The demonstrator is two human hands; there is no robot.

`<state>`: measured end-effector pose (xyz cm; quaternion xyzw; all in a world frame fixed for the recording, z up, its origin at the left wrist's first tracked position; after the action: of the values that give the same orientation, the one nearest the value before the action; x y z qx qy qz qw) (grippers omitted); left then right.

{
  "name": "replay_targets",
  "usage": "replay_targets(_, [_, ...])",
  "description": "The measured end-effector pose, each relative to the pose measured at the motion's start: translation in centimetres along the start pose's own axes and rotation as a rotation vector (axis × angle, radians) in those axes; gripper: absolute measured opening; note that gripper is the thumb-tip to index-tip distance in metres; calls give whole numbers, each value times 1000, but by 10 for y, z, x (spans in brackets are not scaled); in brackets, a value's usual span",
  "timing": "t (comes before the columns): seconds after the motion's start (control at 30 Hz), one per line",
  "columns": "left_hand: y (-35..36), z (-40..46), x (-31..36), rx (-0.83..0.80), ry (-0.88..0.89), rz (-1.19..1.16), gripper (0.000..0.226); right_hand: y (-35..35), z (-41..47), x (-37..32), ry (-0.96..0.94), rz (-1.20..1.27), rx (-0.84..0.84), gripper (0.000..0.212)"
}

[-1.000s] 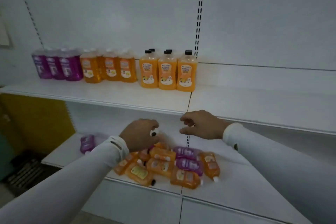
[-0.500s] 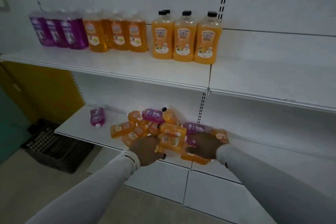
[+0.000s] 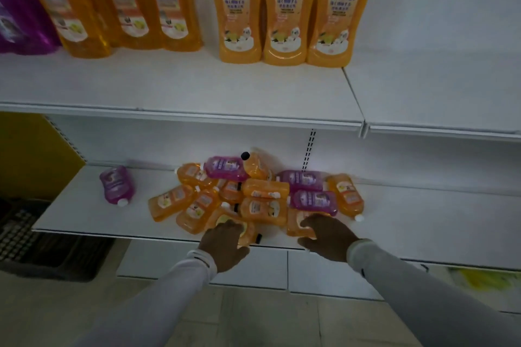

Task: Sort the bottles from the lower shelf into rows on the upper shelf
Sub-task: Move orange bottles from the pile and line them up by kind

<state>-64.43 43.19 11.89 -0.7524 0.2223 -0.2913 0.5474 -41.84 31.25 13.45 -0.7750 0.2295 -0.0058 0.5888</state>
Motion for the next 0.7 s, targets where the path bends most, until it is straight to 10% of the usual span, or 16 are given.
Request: replay_targets(0.7, [93, 64, -68, 38, 37, 200, 65, 62, 159, -10, -209, 91, 10, 27])
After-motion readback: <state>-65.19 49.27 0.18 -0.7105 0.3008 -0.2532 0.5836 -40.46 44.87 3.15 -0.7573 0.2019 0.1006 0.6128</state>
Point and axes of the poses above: each hand's wrist, its own z-axis towards the middle knuckle, its own y-axis out of the palm, x = y × z, the point moved 2 cm from there along z, towards the middle knuckle, and after that the axes turned 8 degrees about x, right-handed, at the moved point
